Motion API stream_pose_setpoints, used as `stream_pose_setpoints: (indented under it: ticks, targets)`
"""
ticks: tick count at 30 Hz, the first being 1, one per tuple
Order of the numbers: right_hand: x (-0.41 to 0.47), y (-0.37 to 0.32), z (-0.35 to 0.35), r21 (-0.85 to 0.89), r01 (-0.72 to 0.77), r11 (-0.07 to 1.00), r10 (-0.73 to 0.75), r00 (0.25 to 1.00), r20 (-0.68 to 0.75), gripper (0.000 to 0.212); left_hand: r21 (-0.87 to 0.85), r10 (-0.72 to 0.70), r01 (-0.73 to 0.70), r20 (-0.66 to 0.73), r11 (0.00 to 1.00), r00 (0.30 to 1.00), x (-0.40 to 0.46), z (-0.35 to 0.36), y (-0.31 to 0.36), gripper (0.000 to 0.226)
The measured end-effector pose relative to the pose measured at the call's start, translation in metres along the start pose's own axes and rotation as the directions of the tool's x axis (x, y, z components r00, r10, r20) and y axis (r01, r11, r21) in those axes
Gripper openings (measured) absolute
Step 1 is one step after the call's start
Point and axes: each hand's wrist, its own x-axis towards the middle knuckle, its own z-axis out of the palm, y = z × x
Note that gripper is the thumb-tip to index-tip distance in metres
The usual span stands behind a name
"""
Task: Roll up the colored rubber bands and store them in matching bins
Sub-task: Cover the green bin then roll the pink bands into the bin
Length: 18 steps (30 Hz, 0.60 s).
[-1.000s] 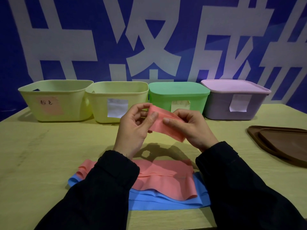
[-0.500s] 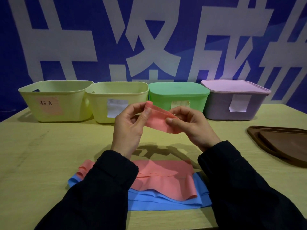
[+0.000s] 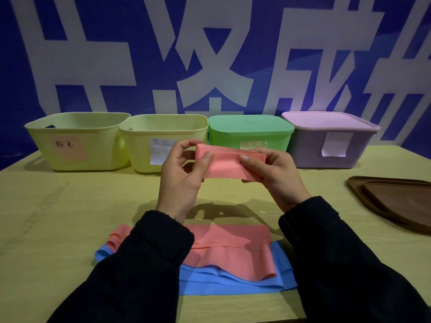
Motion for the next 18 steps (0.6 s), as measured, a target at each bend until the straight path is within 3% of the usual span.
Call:
stream_pose_setpoints:
  ticks: [5,9,12,18]
  targets:
    - [0.0011,-0.0015,-0.0052,0.088,-0.053,0.995,0.058,0.996,-0.064,0.020,-0.036,-0.007,0.009,0.032,0.999,0.999,-0.0005,0.0017,0.0000,0.026]
    - [0.0011,0.0010,-0.0028,0.099,-0.044,0.994,0.052,0.995,-0.083,0.020,-0.088,-0.062,0.070,0.090,0.994,0.994,-0.0019,0.0035,-0.0011,0.024]
    - [0.0009,0.0041,-0.0013,0.052,-0.019,0.998,0.022,0.998,-0.066,0.019,-0.062,-0.079,0.088,0.134,0.994,0.988,-0.0049,0.0055,-0.0005,0.035]
    - [-0.0008,0.0055,0.0033,0.020,0.025,0.999,-0.023,0.997,-0.070,0.011,-0.069,-0.061,0.071,0.142,0.995,0.988,-0.0019,0.0024,-0.0033,0.023]
